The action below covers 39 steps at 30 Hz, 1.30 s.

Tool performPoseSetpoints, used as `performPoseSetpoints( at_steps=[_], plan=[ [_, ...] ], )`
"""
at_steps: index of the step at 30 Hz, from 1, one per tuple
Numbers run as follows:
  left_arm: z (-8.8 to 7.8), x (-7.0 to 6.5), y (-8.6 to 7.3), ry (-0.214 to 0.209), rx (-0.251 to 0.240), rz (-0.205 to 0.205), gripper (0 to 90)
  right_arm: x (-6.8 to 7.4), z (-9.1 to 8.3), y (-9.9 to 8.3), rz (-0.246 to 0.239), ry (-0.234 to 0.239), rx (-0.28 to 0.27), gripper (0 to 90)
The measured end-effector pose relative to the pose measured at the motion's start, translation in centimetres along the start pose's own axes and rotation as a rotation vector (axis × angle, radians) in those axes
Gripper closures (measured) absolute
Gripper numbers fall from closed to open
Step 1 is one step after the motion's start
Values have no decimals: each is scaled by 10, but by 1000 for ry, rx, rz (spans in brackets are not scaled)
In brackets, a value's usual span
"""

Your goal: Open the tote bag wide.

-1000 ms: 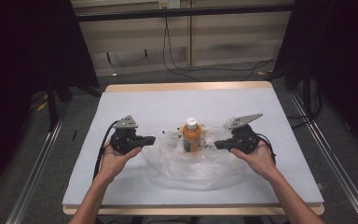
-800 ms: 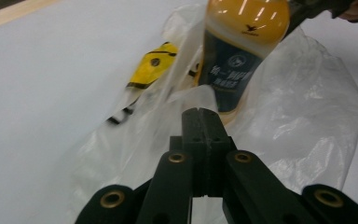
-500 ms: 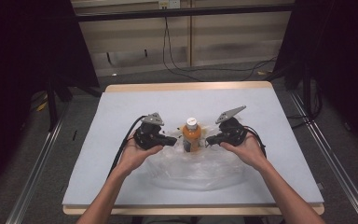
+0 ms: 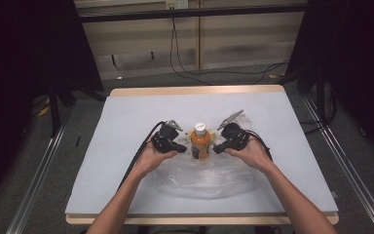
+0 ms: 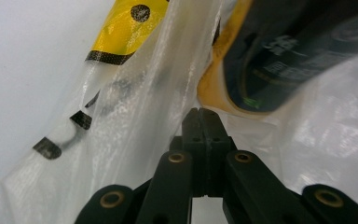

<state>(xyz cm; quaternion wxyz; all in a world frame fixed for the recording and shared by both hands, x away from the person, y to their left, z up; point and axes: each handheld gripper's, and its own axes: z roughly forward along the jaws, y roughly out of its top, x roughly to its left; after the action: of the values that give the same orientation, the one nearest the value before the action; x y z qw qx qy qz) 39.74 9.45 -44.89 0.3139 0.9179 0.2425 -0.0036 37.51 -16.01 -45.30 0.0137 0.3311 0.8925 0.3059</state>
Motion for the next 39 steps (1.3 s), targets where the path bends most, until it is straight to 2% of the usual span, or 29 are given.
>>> performPoseSetpoints(
  at_steps=[1,2,3,4,5,6,7,9,10,12,14,17,18,19,21,22,23,26,28,30,33,34,36,37,39],
  plan=[
    [2,2,1,-4,32,19,900,-1,2,2,-2,4,-2,900],
    [7,2,1,-1,65,15,900,-1,3,3,8,8,4,900],
    [9,3,1,-8,109,49,900,-2,6,4,17,8,22,900],
    [12,0,0,-2,105,31,900,-3,9,4,18,13,41,900],
    [11,0,-1,-7,135,61,900,-3,11,3,18,24,62,900],
    [11,-2,-3,-7,128,50,900,-3,12,2,11,26,77,900],
    [8,-3,-4,-12,152,79,900,-1,13,0,4,29,98,900],
    [7,-7,-8,-14,163,74,900,1,10,-3,-5,39,111,900],
    [4,-9,-10,-15,183,100,900,4,9,-5,-8,38,126,900],
    [3,-13,-14,-23,179,93,900,12,5,-9,-30,50,169,900],
    [-2,-17,-19,-42,202,123,900,18,2,-13,-59,59,197,900],
    [-8,-23,-29,-51,201,118,900,30,-6,-25,-78,81,230,900],
    [-10,-22,-32,-67,200,119,900,32,-8,-28,-90,86,229,900],
    [-12,-23,-35,-77,192,102,900,35,-10,-32,-89,95,238,900],
    [-15,-25,-42,-91,187,110,900,39,-13,-38,-97,106,237,900],
    [-17,-28,-46,-102,177,98,900,41,-15,-41,-106,110,242,900],
    [-18,-30,-49,-114,178,107,900,43,-16,-43,-110,115,248,900],
    [-24,-36,-55,-114,199,126,900,47,-20,-49,-123,135,261,900],
    [-25,-38,-56,-117,211,134,900,48,-21,-50,-131,132,266,900],
    [-26,-37,-55,-112,194,129,900,49,-20,-48,-132,131,258,900],
    [-33,-33,-49,-124,117,104,900,46,-22,-40,-130,136,193,900],
    [-37,-33,-45,-117,93,95,900,45,-23,-36,-121,139,171,900],
    [-44,-28,-36,-115,46,108,900,42,-25,-26,-123,139,145,900],
    [-47,-26,-32,-117,20,95,900,41,-26,-20,-123,135,127,900],
    [-48,-20,-24,-105,3,87,900,37,-28,-9,-126,129,98,900]
  ],
)
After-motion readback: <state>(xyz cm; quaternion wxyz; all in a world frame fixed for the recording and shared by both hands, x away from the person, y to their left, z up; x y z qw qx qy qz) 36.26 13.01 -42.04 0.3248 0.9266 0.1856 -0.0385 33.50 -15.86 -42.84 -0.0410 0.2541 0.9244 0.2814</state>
